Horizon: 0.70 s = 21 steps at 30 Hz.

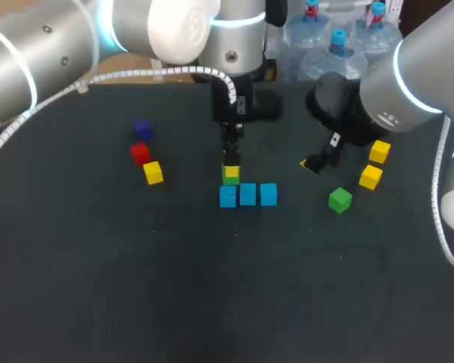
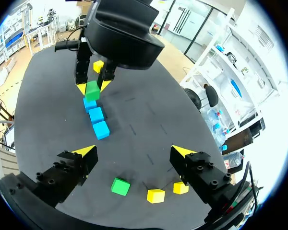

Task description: Place the blue cubes, place green cubes on the blue cubes, place the yellow cubes on the green cubes, then place the red cubes on the yellow cubes, and place purple cube on the red cubes.

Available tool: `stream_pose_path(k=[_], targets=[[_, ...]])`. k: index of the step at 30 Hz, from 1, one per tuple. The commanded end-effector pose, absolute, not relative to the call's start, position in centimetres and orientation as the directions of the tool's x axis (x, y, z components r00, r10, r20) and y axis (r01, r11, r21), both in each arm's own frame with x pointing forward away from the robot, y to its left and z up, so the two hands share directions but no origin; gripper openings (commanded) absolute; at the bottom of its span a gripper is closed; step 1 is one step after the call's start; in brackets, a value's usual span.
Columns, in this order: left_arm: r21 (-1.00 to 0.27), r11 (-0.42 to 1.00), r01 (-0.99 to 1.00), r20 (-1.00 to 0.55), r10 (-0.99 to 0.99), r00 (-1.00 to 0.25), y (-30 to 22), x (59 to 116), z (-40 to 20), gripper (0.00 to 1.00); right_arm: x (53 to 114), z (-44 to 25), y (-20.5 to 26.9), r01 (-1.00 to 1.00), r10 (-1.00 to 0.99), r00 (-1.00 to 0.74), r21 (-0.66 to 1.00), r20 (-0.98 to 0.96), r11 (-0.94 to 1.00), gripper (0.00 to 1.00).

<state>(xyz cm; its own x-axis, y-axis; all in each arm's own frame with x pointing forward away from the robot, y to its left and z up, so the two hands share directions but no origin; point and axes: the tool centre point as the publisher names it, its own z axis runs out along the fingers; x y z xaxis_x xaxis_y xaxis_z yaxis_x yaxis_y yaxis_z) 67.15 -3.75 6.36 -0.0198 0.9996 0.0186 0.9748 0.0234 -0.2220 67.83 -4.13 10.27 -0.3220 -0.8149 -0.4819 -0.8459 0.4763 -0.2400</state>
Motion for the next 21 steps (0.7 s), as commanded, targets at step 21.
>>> stream_pose_path(k=[21], targets=[[-0.225, 0.008, 0.974, 0.040, 0.999, 0.001, -4.5, 66.7, 5.0, 0.00, 67.5, 10.2, -4.1, -0.840, -0.813, -0.323, -0.249, -0.485, 0.482, 1.00]])
